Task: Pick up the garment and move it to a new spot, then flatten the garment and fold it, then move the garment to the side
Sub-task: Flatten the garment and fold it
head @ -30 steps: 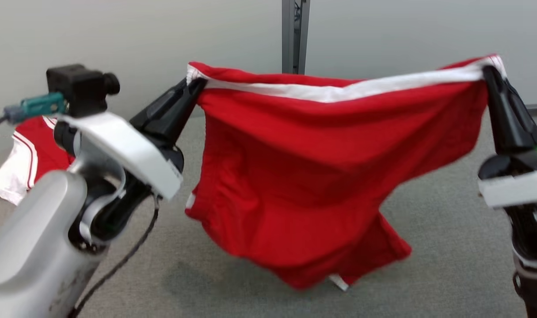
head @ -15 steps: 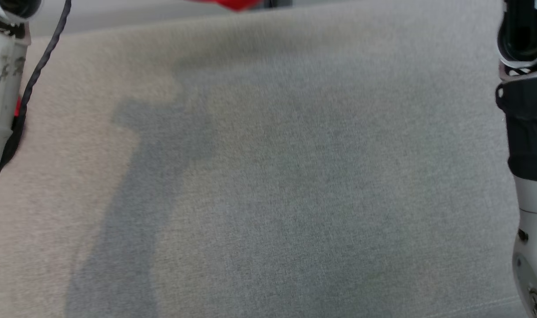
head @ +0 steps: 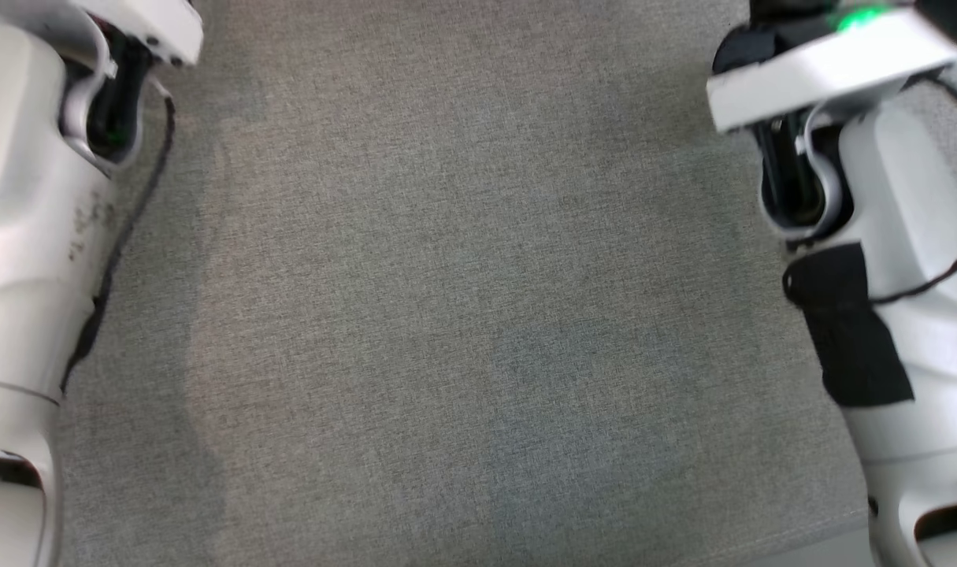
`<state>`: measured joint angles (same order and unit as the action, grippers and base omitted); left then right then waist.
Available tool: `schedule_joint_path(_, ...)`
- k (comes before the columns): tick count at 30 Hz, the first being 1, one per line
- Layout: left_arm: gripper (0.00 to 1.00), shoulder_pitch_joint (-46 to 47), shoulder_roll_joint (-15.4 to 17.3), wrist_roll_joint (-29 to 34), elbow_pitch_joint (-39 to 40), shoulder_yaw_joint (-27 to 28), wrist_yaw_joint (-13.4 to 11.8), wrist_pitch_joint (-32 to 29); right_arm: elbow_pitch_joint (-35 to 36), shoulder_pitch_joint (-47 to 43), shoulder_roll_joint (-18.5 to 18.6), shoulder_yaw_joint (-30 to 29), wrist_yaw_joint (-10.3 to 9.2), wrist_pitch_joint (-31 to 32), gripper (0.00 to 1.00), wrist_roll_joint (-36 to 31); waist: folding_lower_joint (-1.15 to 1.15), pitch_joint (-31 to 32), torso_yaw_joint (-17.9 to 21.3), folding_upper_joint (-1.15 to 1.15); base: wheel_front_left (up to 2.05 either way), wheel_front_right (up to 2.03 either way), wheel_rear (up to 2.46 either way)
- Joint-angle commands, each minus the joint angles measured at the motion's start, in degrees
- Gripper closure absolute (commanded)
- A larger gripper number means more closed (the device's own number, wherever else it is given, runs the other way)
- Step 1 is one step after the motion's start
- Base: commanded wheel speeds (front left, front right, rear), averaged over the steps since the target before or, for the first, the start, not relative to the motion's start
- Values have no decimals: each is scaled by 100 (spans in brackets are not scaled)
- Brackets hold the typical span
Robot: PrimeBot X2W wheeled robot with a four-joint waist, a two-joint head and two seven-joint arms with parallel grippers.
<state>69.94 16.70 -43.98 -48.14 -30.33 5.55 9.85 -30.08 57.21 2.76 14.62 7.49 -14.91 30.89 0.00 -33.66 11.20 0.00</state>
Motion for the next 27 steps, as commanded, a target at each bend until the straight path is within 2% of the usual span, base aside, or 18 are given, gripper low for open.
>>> schedule_joint_path(1, 100, -105, 27, -55, 46, -16, 81, 115, 178, -209, 42, 2, 2, -42, 100, 15, 0, 80, -49, 0, 0, 0, 0)
schedule_joint_path(12, 100, -1601, 228, -201, 1064, -225, 178, 472, 1412, -1941, 527, -169, 2, -37, 100, 107, 0, 607, -325, 0, 0, 0, 0)
schedule_joint_path(19, 100, -3112, 267, 18, 1909, -131, -224, 538, 1956, -3289, 671, -265, 1, -37, 100, -14, 0, 1105, -419, 0, 0, 0, 0)
schedule_joint_path(27, 100, -5027, -19, 506, 3177, 438, -629, 540, 2391, -4759, 692, -349, 1, -38, 100, 97, 0, 1783, -479, 0, 0, 0, 0)
